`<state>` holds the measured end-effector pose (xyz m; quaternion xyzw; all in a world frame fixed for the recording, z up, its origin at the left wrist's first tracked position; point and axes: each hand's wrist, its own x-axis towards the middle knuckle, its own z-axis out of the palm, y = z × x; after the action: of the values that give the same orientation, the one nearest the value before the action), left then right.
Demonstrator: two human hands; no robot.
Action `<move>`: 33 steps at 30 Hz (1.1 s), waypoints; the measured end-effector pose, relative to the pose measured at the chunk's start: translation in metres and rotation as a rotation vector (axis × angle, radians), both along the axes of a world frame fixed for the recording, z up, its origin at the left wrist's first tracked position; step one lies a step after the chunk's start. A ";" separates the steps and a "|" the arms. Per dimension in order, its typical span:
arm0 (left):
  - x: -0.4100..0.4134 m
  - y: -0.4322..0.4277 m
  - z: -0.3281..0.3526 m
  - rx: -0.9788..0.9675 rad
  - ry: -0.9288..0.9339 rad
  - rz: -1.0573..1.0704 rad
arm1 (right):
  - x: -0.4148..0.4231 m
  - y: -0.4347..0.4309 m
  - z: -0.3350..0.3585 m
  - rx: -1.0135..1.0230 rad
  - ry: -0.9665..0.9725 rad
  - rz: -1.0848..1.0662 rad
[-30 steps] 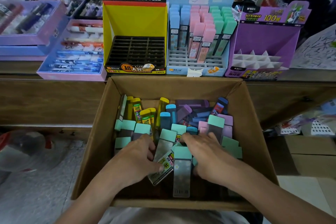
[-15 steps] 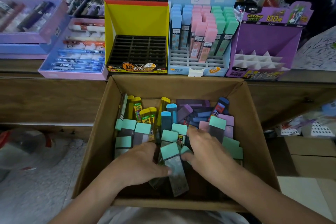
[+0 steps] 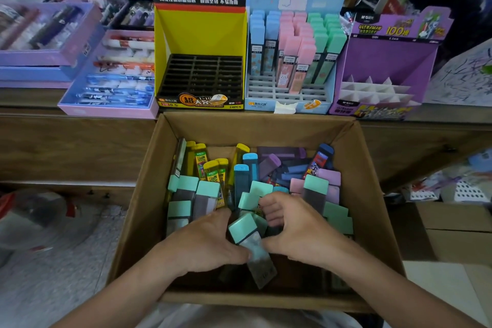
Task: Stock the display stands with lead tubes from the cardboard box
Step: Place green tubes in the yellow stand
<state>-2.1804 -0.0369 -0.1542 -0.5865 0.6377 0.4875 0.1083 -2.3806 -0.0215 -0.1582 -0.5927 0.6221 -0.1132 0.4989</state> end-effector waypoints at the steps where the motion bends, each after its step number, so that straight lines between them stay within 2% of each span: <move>1: 0.000 0.000 0.000 0.007 0.003 0.004 | 0.000 0.001 0.000 0.006 0.004 0.006; 6: 0.001 0.002 -0.001 0.045 0.000 0.044 | 0.006 0.003 0.001 -0.045 0.094 0.019; 10: 0.002 0.003 0.000 0.089 0.022 0.096 | 0.008 0.003 -0.001 -0.033 0.025 -0.059; 15: 0.001 0.002 0.005 0.145 0.158 0.168 | 0.008 0.003 -0.001 0.024 -0.083 -0.119; 20: 0.004 -0.001 0.010 0.219 0.369 0.339 | 0.005 -0.004 0.003 0.127 -0.286 -0.291; 25: 0.003 -0.006 0.017 0.283 0.643 0.589 | 0.003 -0.014 0.011 0.145 -0.477 -0.435; 29: 0.001 -0.007 0.023 0.226 0.826 0.661 | 0.008 -0.021 0.019 0.132 -0.573 -0.510; 33: 0.004 -0.011 0.028 0.181 0.965 0.679 | 0.009 -0.031 0.033 0.116 -0.638 -0.498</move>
<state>-2.1759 -0.0480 -0.1262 -0.4581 0.3476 0.7588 -0.3058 -2.3715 -0.0523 -0.1250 -0.3300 0.5660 -0.3735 0.6567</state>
